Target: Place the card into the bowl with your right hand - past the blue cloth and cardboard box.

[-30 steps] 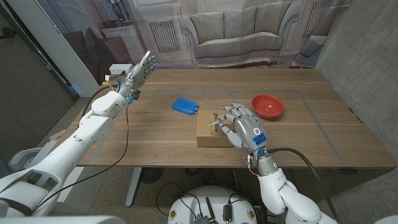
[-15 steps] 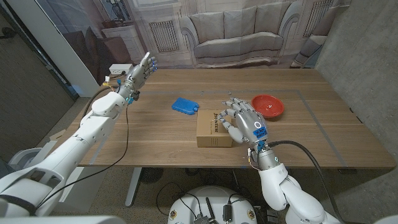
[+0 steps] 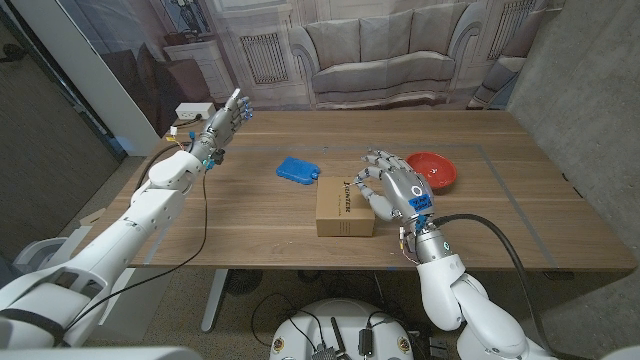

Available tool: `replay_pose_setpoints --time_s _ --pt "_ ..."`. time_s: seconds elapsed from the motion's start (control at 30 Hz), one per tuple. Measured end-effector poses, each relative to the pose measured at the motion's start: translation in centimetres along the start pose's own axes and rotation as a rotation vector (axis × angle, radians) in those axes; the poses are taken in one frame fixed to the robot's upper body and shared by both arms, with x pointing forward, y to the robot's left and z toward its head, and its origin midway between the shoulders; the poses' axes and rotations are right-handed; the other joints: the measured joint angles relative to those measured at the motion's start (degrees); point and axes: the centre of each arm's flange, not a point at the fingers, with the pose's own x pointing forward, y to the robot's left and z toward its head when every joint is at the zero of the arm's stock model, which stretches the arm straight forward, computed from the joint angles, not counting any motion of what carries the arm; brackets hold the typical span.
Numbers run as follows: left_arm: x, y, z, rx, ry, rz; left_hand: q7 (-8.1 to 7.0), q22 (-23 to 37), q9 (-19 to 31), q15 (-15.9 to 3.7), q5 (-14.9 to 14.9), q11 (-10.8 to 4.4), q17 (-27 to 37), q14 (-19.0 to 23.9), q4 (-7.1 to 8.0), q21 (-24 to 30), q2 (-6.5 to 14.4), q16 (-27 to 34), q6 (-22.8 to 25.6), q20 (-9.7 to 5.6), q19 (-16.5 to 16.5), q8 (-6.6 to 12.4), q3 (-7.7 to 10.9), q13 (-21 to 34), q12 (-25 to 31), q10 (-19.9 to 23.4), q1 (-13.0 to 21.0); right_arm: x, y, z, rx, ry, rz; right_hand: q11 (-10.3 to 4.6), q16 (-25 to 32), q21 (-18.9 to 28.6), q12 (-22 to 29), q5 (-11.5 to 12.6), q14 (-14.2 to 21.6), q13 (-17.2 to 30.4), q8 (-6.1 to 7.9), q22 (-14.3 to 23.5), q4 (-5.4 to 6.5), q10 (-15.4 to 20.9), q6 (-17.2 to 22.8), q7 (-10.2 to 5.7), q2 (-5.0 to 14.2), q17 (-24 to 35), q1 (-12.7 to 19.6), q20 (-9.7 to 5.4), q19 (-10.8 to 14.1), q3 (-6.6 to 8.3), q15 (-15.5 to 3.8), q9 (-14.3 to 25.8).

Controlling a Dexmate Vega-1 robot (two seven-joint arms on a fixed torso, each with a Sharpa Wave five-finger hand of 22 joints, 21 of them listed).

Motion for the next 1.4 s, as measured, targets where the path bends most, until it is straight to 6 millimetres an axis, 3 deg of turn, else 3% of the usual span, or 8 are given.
replay_pose_setpoints --time_s 0.6,1.4 --pt "0.0 0.3 -1.0 -0.027 0.004 -0.001 0.00 0.0 0.0 0.00 0.0 0.00 0.0 0.0 0.00 0.0 0.2 0.0 0.0 0.00 0.0 0.00 0.00 0.0 0.0 0.0 0.2 1.8 -2.7 0.7 0.011 0.032 0.075 -0.16 0.0 0.0 0.0 0.0 0.6 0.0 0.46 0.0 -0.01 0.3 -0.7 0.51 0.02 -0.5 0.0 -0.01 0.6 0.00 0.01 0.9" --pt "0.2 0.2 -0.6 -0.033 -0.017 0.000 0.00 0.0 0.0 0.00 -0.3 0.00 0.0 0.0 0.00 0.0 0.2 0.0 0.0 0.00 0.0 0.00 0.01 0.0 0.0 0.0 0.2 3.1 -5.6 0.2 0.047 0.044 0.124 0.17 -0.6 0.0 0.0 0.0 1.0 -0.3 0.84 -0.3 -0.02 0.6 -0.9 0.94 0.15 -1.1 -0.2 -0.01 1.2 0.01 0.01 1.5"
